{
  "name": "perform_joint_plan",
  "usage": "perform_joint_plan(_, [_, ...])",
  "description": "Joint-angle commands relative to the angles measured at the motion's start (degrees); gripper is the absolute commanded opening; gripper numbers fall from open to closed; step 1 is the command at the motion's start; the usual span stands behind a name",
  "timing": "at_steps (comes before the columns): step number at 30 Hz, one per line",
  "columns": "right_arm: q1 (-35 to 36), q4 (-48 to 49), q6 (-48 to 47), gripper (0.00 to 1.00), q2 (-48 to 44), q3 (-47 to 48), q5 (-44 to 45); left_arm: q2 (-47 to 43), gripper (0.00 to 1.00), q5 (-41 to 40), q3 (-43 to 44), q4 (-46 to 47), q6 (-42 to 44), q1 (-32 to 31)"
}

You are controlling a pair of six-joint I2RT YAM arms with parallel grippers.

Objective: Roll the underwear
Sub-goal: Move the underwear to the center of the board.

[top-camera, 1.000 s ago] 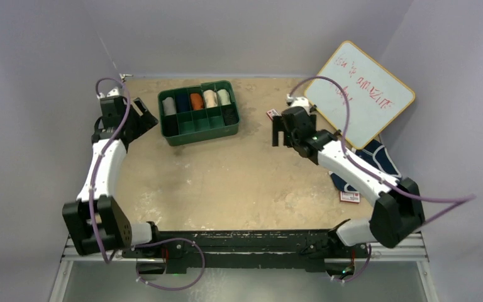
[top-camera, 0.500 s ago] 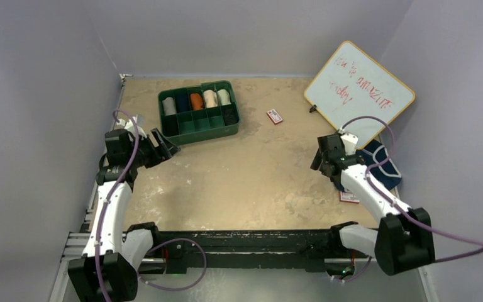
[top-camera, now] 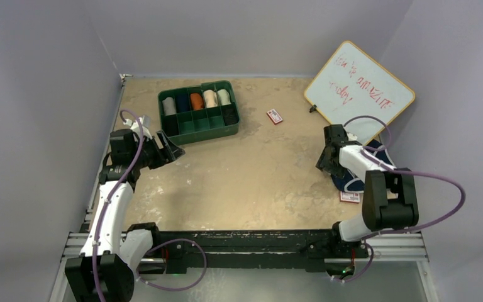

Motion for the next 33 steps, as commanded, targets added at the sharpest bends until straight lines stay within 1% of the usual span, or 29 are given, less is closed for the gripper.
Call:
perform_joint_plan(1, [-0.73,0.34,-2.65,0.55,5.12,4.40,-3.35,-0.67,0.69,-0.72,1.85,0.29,1.21,-0.24])
perform_joint_plan(5, [-0.93,-0.11,-2.86,0.39,8.35,5.94,-3.44,-0.68,0.69,-1.02,1.92,0.03,1.30,-0.24])
perform_joint_plan(6, [-0.93,-0.24,-2.87,0.36,8.29,6.01,-3.62,-0.70,0.69,-1.10,1.88,-0.01,1.30,-0.24])
perform_joint_plan(9, [-0.93,0.14,-3.32,0.34,6.97,5.38,-3.31,-0.66,0.69,-1.20,1.96,0.07,1.29,-0.24])
perform_joint_plan(11, [-0.93,-0.09,-3.76,0.18,5.91,5.21,-3.06,-0.54,0.69,-1.21,2.06,0.04,1.30,-0.24])
perform_joint_plan(12, [-0.93,-0.20,-4.26,0.12,5.25,5.34,-3.37,-0.45,0.69,-1.20,2.05,0.06,1.30,-0.24])
perform_joint_plan(14, [-0.93,-0.44,-6.02,0.05,3.49,5.77,-3.49,-0.19,0.68,-1.14,2.09,0.15,1.30,-0.24])
perform_joint_plan(15, [-0.93,-0.67,-6.90,0.01,2.43,6.07,-4.07,0.02,0.68,-1.11,2.17,0.13,1.30,-0.24])
perform_joint_plan(19, [-0.85,-2.89,-9.65,0.00,-3.86,7.52,-7.84,0.31,0.68,-0.93,2.31,0.05,1.41,-0.24])
perform_joint_plan(22, [-0.72,-4.77,-11.45,0.00,-9.98,9.49,-12.23,-0.02,0.68,-1.02,2.18,0.03,1.39,-0.24])
perform_joint_plan(26, [1.38,-7.53,-11.21,0.00,-14.86,12.92,-18.25,0.00,0.68,-1.29,2.27,0.08,1.39,-0.24])
perform_joint_plan(28, [6.00,-9.53,-10.46,0.00,-14.97,15.28,-19.66,0.12,0.68,-1.29,2.22,0.07,1.39,-0.24])
perform_joint_plan(30, [14.36,-11.37,-8.48,0.00,-13.49,17.28,-16.19,0.33,0.68,-1.36,2.36,0.03,1.47,-0.24])
perform_joint_plan(31, [17.99,-11.64,-6.92,0.00,-12.30,17.84,-15.82,0.35,0.68,-1.36,2.39,0.03,1.52,-0.24])
perform_joint_plan(33, [23.96,-9.97,-2.79,0.00,-9.45,17.52,-17.81,0.44,0.68,-1.53,2.49,0.03,1.56,-0.21])
